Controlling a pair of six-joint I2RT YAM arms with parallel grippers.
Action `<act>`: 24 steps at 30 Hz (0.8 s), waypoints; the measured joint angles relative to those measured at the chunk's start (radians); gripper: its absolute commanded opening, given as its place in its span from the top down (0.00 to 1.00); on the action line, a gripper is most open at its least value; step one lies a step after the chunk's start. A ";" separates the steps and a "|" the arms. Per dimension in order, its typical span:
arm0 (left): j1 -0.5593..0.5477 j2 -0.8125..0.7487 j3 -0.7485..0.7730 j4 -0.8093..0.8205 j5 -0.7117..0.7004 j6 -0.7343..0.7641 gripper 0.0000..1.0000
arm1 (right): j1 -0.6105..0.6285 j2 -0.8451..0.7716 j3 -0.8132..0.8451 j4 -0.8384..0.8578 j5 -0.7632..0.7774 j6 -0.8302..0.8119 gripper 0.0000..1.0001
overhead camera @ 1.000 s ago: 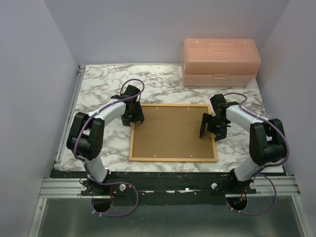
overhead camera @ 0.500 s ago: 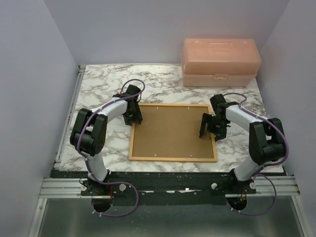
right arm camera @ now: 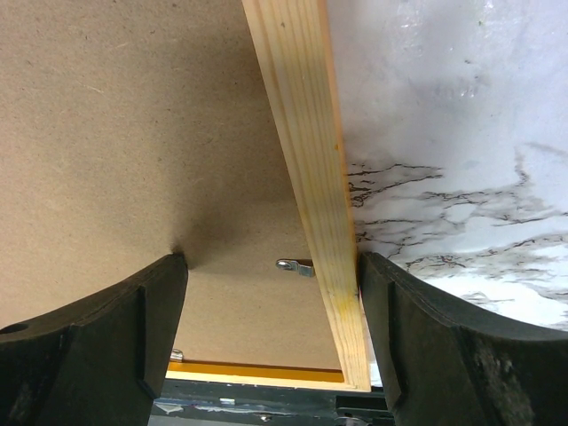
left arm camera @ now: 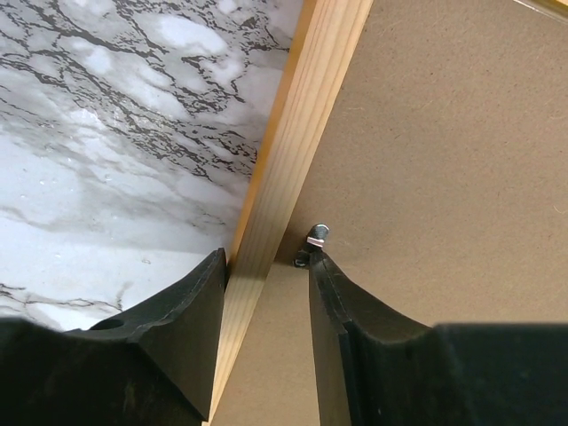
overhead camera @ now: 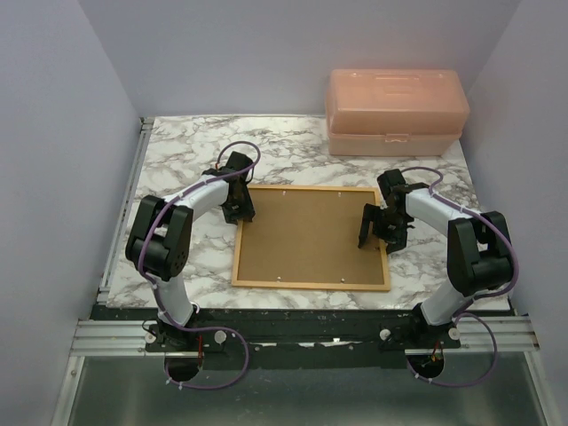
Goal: Put the photo into the frame
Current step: Install the photo frame at the center of the board.
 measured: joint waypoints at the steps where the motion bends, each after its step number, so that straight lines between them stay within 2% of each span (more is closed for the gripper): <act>1: 0.000 -0.002 -0.003 0.004 0.000 0.000 1.00 | 0.000 0.000 0.000 0.000 -0.001 -0.002 0.17; 3: 0.000 -0.014 -0.018 0.021 0.001 0.000 0.99 | -0.001 0.000 0.000 0.000 -0.002 -0.005 0.17; 4: 0.000 -0.019 -0.025 0.028 0.001 0.000 0.90 | -0.001 0.000 0.000 0.000 -0.003 -0.006 0.17; 6: 0.000 -0.026 -0.031 0.035 0.000 0.001 0.61 | -0.001 0.000 0.000 0.000 -0.003 -0.010 0.16; 7: 0.000 -0.026 -0.031 0.035 0.000 0.002 0.55 | -0.001 0.000 0.000 0.000 -0.003 -0.011 0.17; 8: 0.000 -0.026 -0.031 0.035 0.000 0.003 0.51 | -0.001 0.000 0.000 0.000 -0.004 -0.013 0.17; 13: -0.002 -0.015 -0.006 0.027 -0.002 0.003 0.45 | -0.001 0.001 -0.001 0.002 -0.009 -0.016 0.17; 17: -0.002 0.007 0.013 0.019 -0.003 -0.006 0.51 | -0.001 0.001 -0.003 0.008 -0.016 -0.016 0.17; 19: -0.001 0.010 0.014 0.017 -0.006 -0.015 0.63 | -0.001 0.001 -0.004 0.009 -0.017 -0.017 0.17; 24: 0.008 0.011 0.018 0.011 -0.032 -0.030 1.00 | -0.001 0.002 -0.004 0.008 -0.019 -0.020 0.17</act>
